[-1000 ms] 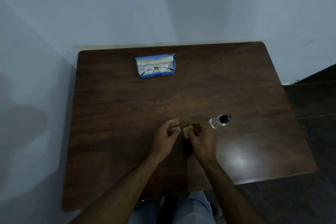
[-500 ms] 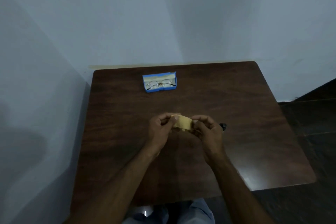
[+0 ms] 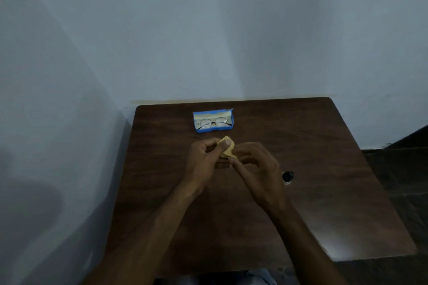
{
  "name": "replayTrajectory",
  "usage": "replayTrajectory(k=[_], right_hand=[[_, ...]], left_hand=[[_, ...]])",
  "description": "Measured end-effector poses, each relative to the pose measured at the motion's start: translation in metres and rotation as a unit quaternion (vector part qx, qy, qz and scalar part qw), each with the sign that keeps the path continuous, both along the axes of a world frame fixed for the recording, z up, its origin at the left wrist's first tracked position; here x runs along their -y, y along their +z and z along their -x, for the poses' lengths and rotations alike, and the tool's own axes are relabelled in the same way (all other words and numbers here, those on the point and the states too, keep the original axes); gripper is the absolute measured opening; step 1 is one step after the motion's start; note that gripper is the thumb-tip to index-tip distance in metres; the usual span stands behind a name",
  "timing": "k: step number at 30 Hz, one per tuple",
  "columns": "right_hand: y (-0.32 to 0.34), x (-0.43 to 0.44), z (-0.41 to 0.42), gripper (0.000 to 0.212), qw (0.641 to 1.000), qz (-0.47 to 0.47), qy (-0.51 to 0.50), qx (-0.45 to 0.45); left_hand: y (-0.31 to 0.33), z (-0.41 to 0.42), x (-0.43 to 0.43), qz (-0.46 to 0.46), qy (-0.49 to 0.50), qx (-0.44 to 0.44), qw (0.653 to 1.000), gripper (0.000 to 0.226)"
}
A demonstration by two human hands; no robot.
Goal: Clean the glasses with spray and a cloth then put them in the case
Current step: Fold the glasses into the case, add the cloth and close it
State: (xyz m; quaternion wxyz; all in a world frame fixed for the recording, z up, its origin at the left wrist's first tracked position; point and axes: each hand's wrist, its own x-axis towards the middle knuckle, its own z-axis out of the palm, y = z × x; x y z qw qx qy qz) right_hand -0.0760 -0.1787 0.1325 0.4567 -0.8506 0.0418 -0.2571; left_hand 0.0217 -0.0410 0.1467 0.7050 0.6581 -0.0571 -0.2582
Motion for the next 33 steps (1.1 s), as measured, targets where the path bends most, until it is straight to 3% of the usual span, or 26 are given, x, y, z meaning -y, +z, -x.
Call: replayTrajectory(k=[7,14,17,20,26,33], right_hand=[[0.007,0.006,-0.001,0.019,0.987,-0.155,0.007,-0.035],[0.009,-0.002,-0.004,0.012,0.958,-0.284,-0.045,-0.015],[0.008,-0.007,-0.008,0.023,0.95,-0.299,-0.087,-0.008],[0.011,-0.011,-0.009,0.033,0.945,-0.308,-0.105,-0.012],[0.014,-0.012,-0.008,0.033,0.938,-0.328,-0.106,-0.014],[0.022,-0.005,-0.011,0.021,0.932,-0.351,-0.052,-0.066]], left_hand=[[0.0,-0.001,-0.013,0.112,-0.062,-0.095,0.987,0.021],[0.0,0.004,-0.007,0.1,-0.03,-0.135,0.985,0.054],[-0.003,0.009,-0.003,0.106,-0.027,-0.158,0.981,0.056],[0.0,0.015,-0.001,0.14,-0.036,-0.195,0.97,0.038],[-0.007,0.022,-0.005,0.208,-0.048,-0.259,0.942,0.045],[-0.013,0.019,-0.007,0.22,-0.014,-0.312,0.924,0.043]])
